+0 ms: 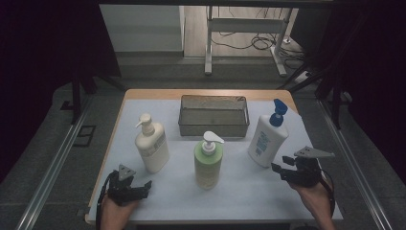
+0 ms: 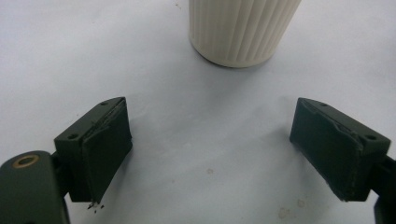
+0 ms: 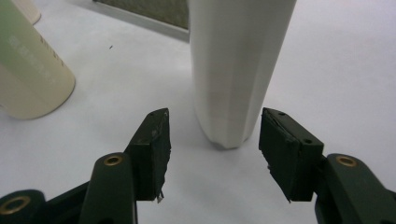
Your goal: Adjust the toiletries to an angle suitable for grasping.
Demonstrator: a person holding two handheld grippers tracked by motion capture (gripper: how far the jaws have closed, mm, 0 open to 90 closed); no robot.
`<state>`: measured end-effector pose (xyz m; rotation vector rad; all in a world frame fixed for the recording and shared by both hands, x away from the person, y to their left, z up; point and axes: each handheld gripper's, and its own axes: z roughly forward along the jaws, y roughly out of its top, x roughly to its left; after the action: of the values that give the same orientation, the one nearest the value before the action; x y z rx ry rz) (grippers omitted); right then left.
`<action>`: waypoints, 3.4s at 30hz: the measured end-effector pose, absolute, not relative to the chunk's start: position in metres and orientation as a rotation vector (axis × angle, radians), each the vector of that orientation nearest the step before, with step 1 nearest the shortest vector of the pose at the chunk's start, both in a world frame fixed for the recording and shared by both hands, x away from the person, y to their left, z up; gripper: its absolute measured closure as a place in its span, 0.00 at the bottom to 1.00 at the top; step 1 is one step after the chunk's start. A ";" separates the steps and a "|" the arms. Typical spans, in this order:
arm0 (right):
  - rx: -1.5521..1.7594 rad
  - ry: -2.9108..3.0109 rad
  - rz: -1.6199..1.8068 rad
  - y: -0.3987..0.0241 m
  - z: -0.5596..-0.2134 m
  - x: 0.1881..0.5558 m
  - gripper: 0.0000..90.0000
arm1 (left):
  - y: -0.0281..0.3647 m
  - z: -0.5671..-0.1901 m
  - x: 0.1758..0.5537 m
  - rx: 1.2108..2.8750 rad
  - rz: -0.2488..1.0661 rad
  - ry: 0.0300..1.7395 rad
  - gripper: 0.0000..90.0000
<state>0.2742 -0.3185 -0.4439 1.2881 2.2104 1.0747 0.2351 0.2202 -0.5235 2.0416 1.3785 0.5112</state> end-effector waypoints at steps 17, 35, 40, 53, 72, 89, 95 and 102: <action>1.299 2.190 1.127 -0.316 -0.426 0.298 0.39 | 0.220 -0.523 0.235 2.042 0.511 1.379 0.14; 1.242 2.175 1.121 -0.301 -0.403 0.321 0.38 | 0.221 -0.523 0.235 2.044 0.510 1.377 0.14; 1.230 2.190 1.114 -0.297 -0.400 0.327 0.37 | 0.221 -0.523 0.235 2.044 0.510 1.377 0.14; 1.222 2.217 1.085 -0.286 -0.403 0.343 0.36 | 0.220 -0.524 0.235 2.041 0.510 1.379 0.14; 1.210 2.219 1.034 -0.282 -0.405 0.346 0.43 | 0.221 -0.523 0.235 2.041 0.508 1.379 0.14; 1.175 2.245 1.059 -0.276 -0.384 0.329 0.44 | 0.220 -0.523 0.235 2.042 0.509 1.378 0.14; 1.161 2.250 1.079 -0.274 -0.374 0.326 0.44 | 0.220 -0.524 0.235 2.040 0.509 1.380 0.14; 1.145 2.261 1.115 -0.269 -0.362 0.326 0.44 | 0.220 -0.523 0.235 2.041 0.508 1.380 0.14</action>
<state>0.3259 -0.2687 -0.3620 1.1449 2.2609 1.1153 0.2355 0.2204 -0.5235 2.0406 1.3798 0.5082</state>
